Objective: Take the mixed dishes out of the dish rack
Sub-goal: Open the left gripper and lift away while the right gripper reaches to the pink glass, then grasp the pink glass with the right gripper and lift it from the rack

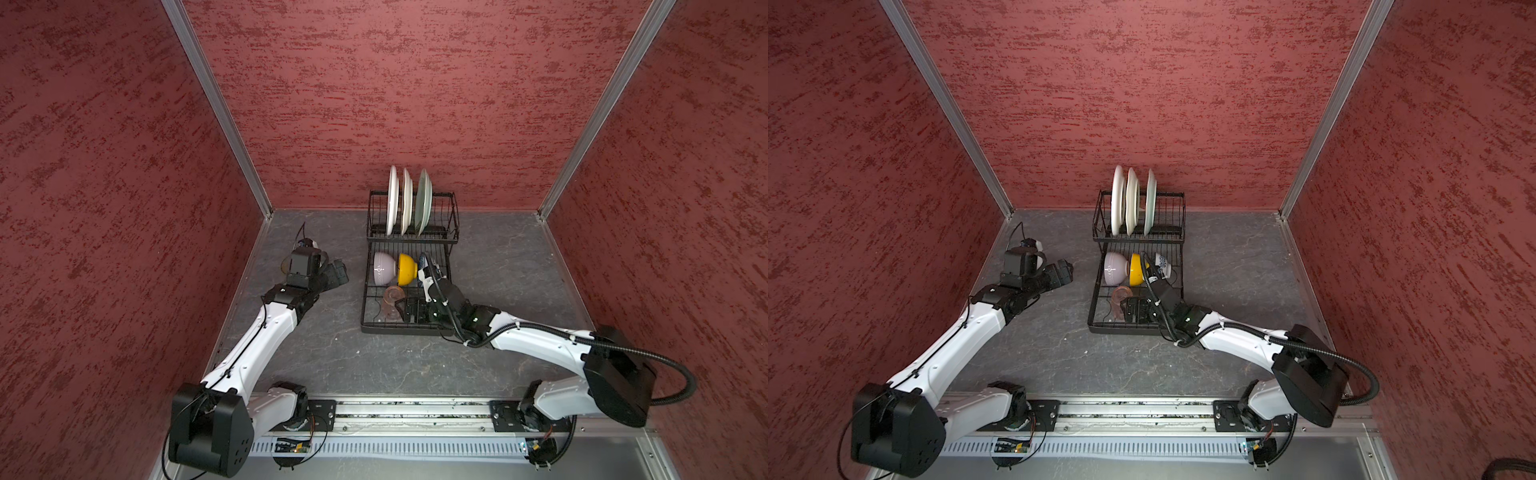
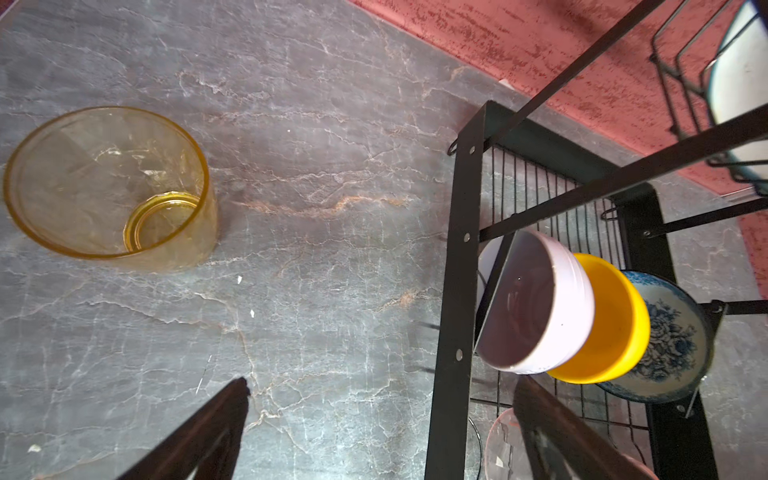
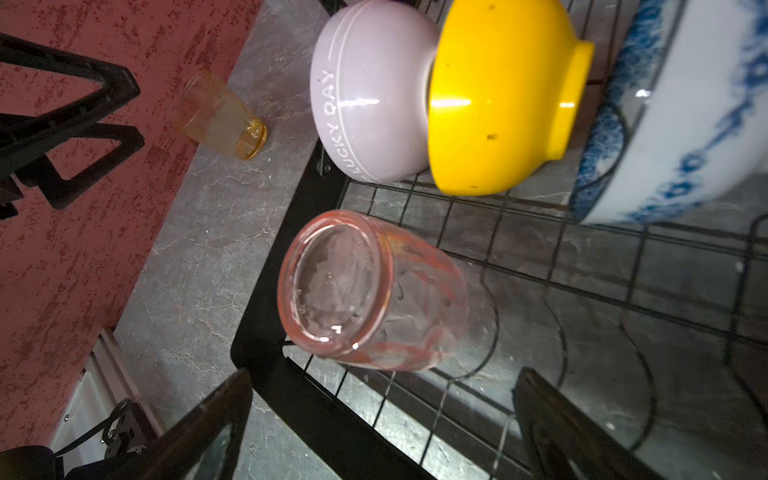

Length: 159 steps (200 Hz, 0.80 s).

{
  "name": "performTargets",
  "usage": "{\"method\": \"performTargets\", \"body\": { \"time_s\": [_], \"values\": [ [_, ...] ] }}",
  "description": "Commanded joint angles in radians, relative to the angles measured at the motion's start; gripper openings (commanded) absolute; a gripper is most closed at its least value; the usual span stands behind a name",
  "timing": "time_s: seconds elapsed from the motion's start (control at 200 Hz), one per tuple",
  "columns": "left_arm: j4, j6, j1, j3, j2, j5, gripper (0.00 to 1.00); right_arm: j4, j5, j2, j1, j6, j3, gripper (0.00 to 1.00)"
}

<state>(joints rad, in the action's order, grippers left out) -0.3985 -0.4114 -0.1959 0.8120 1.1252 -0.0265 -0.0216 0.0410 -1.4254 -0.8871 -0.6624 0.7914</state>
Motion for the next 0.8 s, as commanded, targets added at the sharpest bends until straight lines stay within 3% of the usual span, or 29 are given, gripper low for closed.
{"method": "performTargets", "body": {
  "time_s": [0.0, 0.346, 0.791],
  "values": [
    [0.045, -0.004, -0.007, -0.011, -0.038, 0.024, 0.99, -0.039, 0.061, -0.022, -0.021, -0.013, 0.052, 0.99],
    [0.088, 0.003, -0.01, -0.071, -0.059, 0.053, 0.99, 0.058, 0.159, -0.2, -0.06, 0.044, 0.199, 0.99],
    [0.108, 0.01, -0.013, -0.08, -0.067, 0.083, 0.99, 0.229, 0.304, -0.36, -0.11, 0.019, 0.356, 0.88]
  ]
}}
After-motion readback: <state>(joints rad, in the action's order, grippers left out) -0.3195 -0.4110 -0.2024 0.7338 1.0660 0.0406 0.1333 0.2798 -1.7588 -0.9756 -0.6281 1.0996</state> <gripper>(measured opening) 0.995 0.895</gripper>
